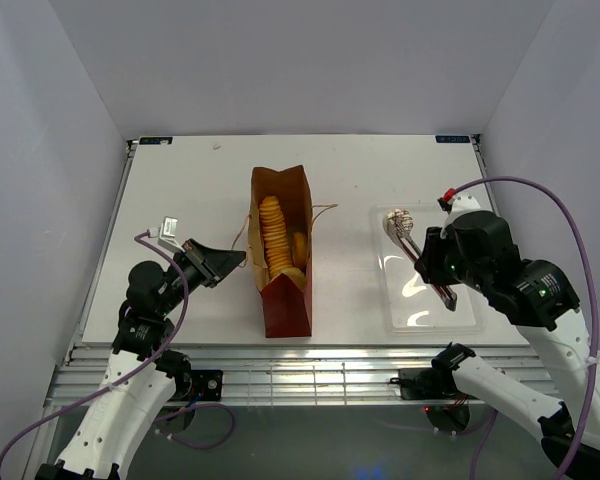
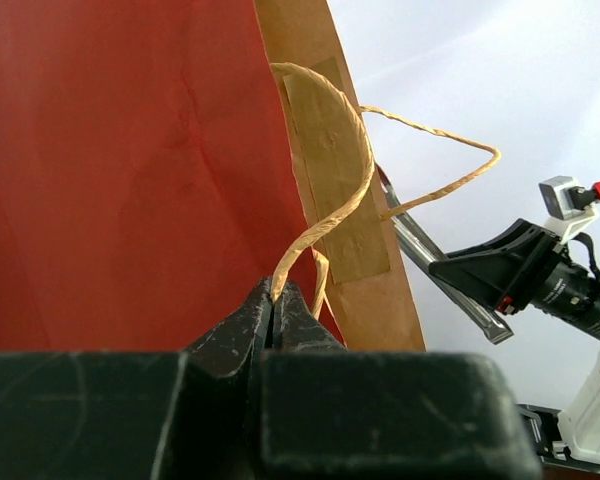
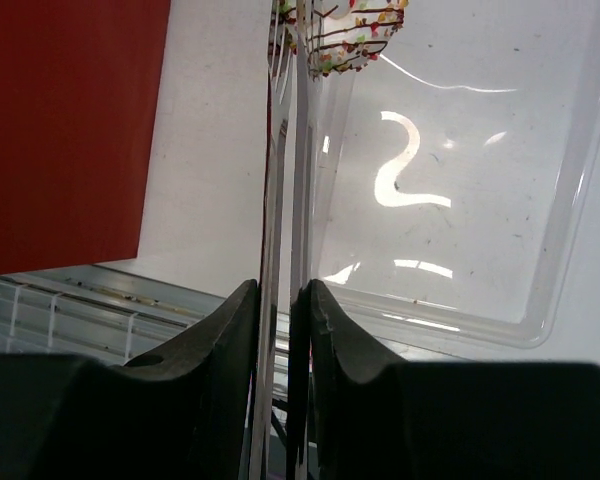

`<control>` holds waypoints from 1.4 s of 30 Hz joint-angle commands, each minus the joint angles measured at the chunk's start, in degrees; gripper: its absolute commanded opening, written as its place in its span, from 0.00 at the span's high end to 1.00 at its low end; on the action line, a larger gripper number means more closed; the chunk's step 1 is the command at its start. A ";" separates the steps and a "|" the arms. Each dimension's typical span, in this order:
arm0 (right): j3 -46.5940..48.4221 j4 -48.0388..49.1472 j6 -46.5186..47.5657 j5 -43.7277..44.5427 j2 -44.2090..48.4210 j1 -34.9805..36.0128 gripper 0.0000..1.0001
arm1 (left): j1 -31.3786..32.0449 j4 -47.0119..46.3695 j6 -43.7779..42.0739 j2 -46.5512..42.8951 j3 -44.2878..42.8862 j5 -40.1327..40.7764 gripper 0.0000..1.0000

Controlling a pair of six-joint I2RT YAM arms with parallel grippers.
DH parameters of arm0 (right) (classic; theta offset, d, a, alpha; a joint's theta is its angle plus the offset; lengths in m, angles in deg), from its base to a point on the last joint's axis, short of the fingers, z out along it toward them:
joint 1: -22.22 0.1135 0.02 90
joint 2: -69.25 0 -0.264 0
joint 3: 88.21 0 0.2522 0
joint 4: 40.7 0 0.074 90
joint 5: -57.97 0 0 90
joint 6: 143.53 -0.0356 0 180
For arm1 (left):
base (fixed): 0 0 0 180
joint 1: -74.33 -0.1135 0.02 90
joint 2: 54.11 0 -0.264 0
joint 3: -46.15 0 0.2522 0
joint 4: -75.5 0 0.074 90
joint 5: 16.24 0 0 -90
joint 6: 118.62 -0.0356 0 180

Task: Place the fake bread into the paper bag

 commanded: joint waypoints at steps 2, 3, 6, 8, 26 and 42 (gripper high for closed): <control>5.89 5.62 4.51 -1.42 -0.91 -0.12 0.71 | 0.09 1.72 -0.68 0.13 -1.92 0.67 1.00; 6.86 5.89 5.22 -2.14 -1.18 -0.21 0.70 | 0.09 1.89 -0.86 0.22 -2.01 0.84 1.00; 11.25 7.73 7.07 -5.81 -1.97 -0.21 0.70 | 0.09 1.72 -0.86 0.66 -2.19 1.10 1.00; 13.54 9.13 8.30 -9.76 -2.58 -0.21 0.69 | 0.09 1.72 -0.95 0.74 -2.36 1.19 1.00; 14.70 30.49 8.48 -50.04 -4.61 -0.12 0.65 | 0.18 4.18 -0.86 -1.28 -3.59 1.90 1.00; 6.26 36.39 4.78 -44.33 -4.87 -0.21 0.60 | 0.09 4.88 -0.86 -2.24 -4.65 1.11 0.89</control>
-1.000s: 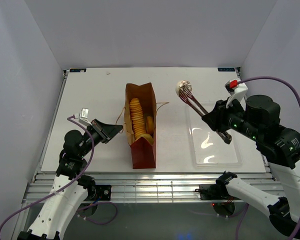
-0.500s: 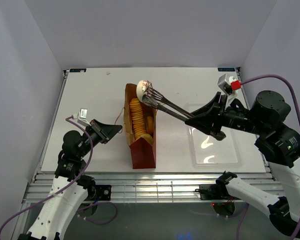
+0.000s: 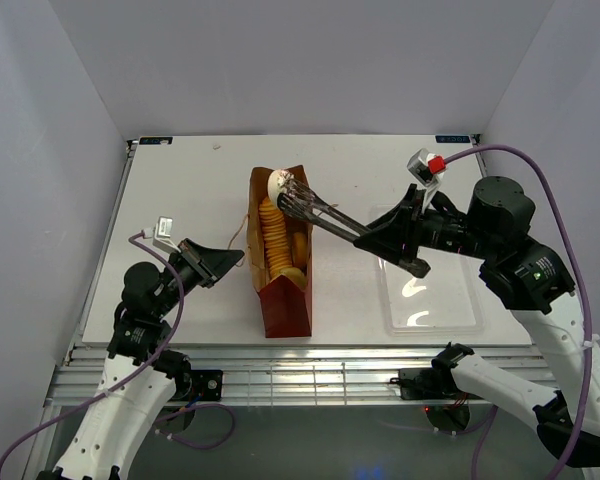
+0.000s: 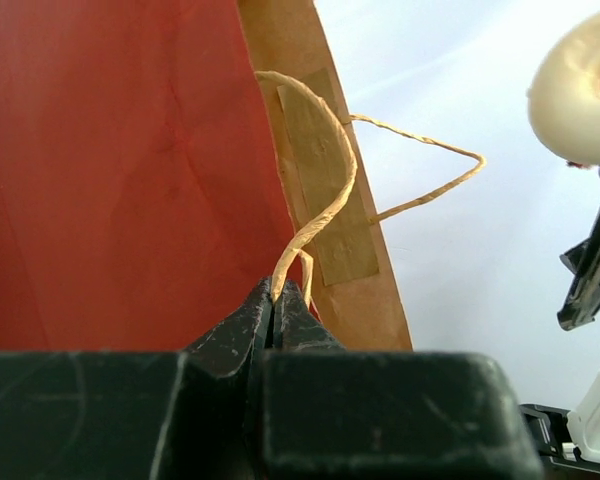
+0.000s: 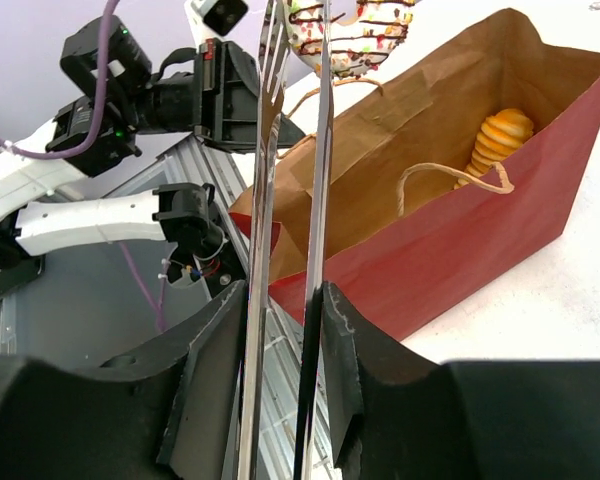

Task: Place the fake bread into the paper bag

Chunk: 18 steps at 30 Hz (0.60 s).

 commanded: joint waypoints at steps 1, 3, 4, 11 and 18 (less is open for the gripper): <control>-0.04 5.50 -0.92 1.42 0.42 -0.16 0.59 | 0.09 0.90 -0.62 -0.67 -2.57 -0.60 0.89; -0.48 5.50 -1.01 1.94 0.16 -0.08 0.57 | 0.09 1.08 -0.71 -0.67 -2.57 -0.69 0.88; -0.65 5.59 -1.01 2.12 0.16 -0.16 0.57 | 0.09 1.08 -0.71 -0.67 -2.48 -0.69 0.88; -1.97 5.94 -1.01 3.00 0.24 -0.16 0.52 | 0.09 1.08 -0.45 -0.84 -2.31 -0.69 0.88; -2.59 6.47 -1.01 2.91 0.16 -0.16 0.51 | 0.09 1.08 -0.45 -0.93 -2.48 -0.77 0.87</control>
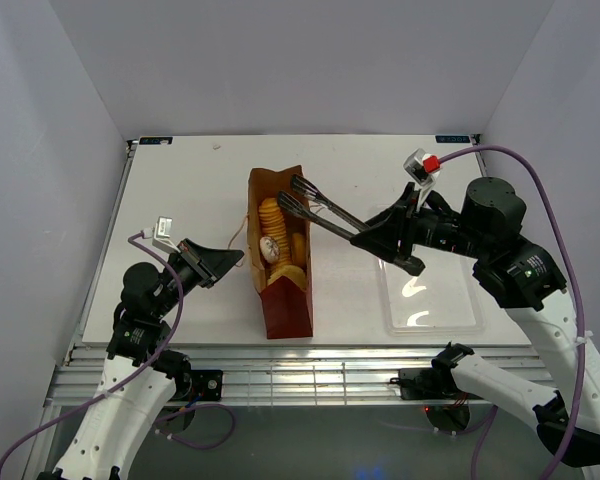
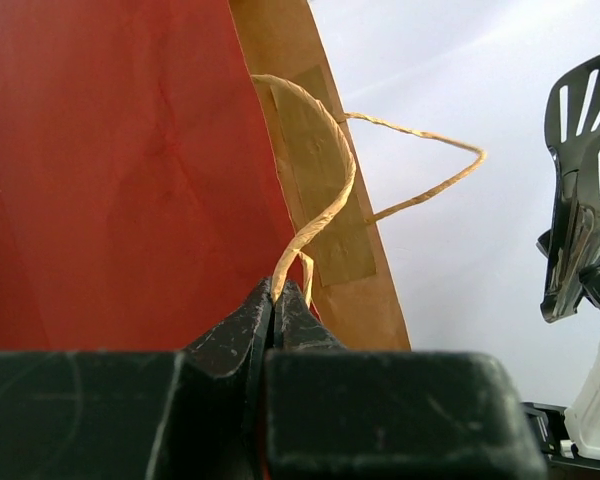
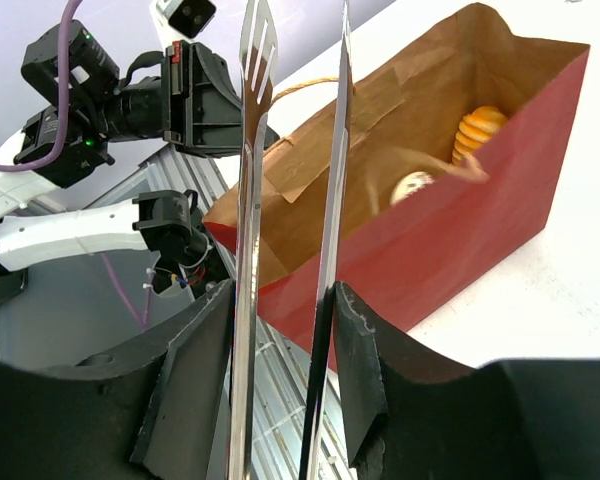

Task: Place the fake bread into the paper bag

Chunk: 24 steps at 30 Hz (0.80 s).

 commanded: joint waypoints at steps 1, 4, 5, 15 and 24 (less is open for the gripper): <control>0.04 3.98 -0.33 0.29 0.31 -0.16 0.51 | 0.07 0.73 -0.62 -0.67 -2.02 -0.82 0.87; -0.23 4.15 -0.42 0.64 0.49 -0.16 0.51 | 0.07 1.08 -1.06 -0.58 -2.64 -0.82 0.83; -0.32 4.24 -0.51 0.90 0.66 -0.16 0.51 | 0.07 1.52 -1.50 -0.67 -3.16 -0.73 0.81; 0.04 4.59 -1.12 1.43 1.10 -0.08 0.52 | 0.07 4.16 -3.35 -1.46 -6.33 -0.12 0.45; -0.14 4.59 -1.91 4.41 1.80 -0.16 0.52 | 0.07 6.44 -4.57 -1.99 -8.70 0.50 0.24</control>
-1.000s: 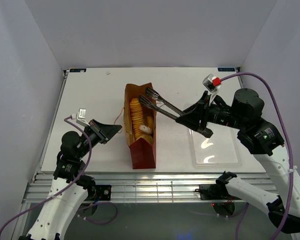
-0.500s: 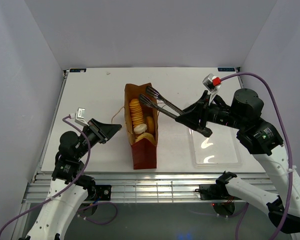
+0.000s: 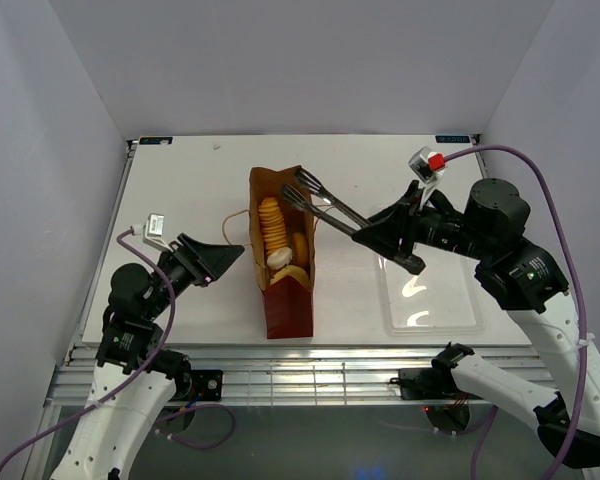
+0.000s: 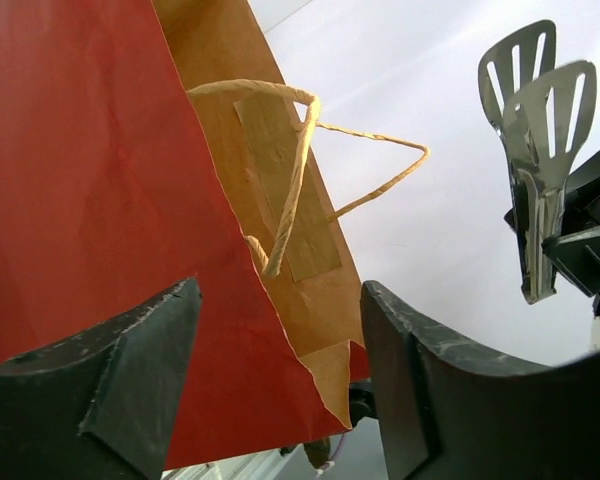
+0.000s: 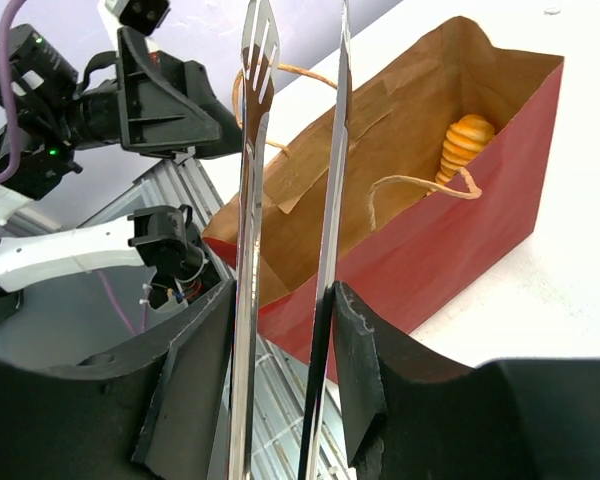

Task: Place the fake bread into the paper bag

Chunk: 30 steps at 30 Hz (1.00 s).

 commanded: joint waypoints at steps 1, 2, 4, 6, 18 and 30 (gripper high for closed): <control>0.06 3.46 -0.84 3.80 1.80 -0.16 0.52 | 0.07 2.33 -2.23 -0.90 -3.32 1.50 0.23; 0.06 3.28 -1.63 7.56 2.07 -0.16 0.52 | 0.07 4.25 -2.76 -1.07 -4.46 2.21 0.23; 0.14 2.84 -2.07 11.35 2.51 -0.16 0.52 | 0.07 6.54 -3.99 -2.21 -5.61 3.79 0.23; 0.49 1.79 -3.12 18.29 2.69 -0.16 0.53 | 0.07 10.15 -5.75 -3.35 -7.37 6.77 0.23; -8.70 2.04 -10.15 42.66 0.66 -0.16 0.54 | 0.07 23.60 -6.90 -14.78 -9.92 16.36 0.26; -32.89 22.08 -15.16 43.54 -1.62 -0.07 0.54 | 0.16 27.21 -5.76 -16.63 -9.39 13.38 0.27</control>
